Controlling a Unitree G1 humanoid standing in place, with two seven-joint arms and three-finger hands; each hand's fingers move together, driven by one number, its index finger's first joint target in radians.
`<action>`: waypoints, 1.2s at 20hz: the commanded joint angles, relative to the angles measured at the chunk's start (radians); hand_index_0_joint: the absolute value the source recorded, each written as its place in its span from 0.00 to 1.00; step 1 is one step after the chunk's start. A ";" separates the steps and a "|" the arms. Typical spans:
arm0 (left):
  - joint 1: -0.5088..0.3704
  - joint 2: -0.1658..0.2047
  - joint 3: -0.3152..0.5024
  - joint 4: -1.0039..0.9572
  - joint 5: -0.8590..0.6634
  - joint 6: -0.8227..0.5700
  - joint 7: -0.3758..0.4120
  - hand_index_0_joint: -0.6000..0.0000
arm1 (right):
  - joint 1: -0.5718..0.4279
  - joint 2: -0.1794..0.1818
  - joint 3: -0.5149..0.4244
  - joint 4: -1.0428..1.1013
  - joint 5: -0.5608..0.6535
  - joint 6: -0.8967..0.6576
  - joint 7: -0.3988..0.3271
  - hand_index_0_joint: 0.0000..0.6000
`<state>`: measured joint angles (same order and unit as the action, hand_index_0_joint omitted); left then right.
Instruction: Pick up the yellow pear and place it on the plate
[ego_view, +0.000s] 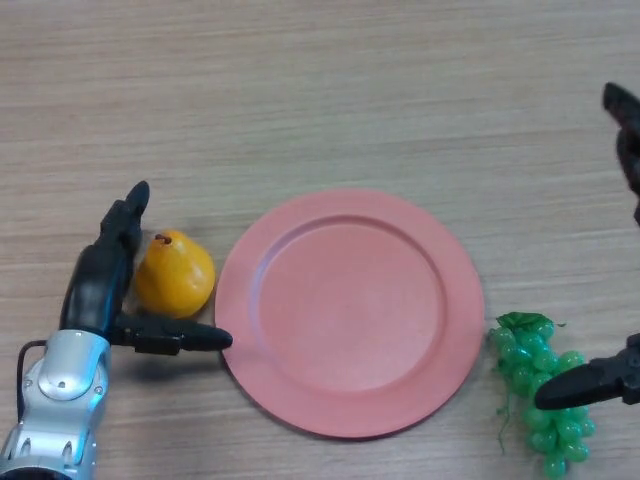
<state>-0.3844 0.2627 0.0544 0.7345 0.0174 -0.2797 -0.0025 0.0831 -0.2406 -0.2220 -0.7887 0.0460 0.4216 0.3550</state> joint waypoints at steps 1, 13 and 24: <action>-0.053 0.023 0.018 -0.017 -0.047 -0.151 -0.035 0.03 | -0.018 -0.020 -0.036 -0.061 0.007 -0.112 -0.019 0.00; 0.089 0.004 0.010 -0.464 -0.079 -0.136 -0.040 0.00 | -0.019 -0.018 -0.047 -0.069 -0.039 -0.130 -0.013 0.00; 0.004 -0.073 -0.290 -0.308 -0.027 -0.204 0.107 0.00 | -0.003 -0.015 -0.094 -0.051 -0.027 -0.182 0.001 0.00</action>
<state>-0.3267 0.1774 -0.2395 0.4754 0.0400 -0.3169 0.0759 0.1053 -0.2342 -0.2670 -0.7946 0.0008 0.4014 0.3772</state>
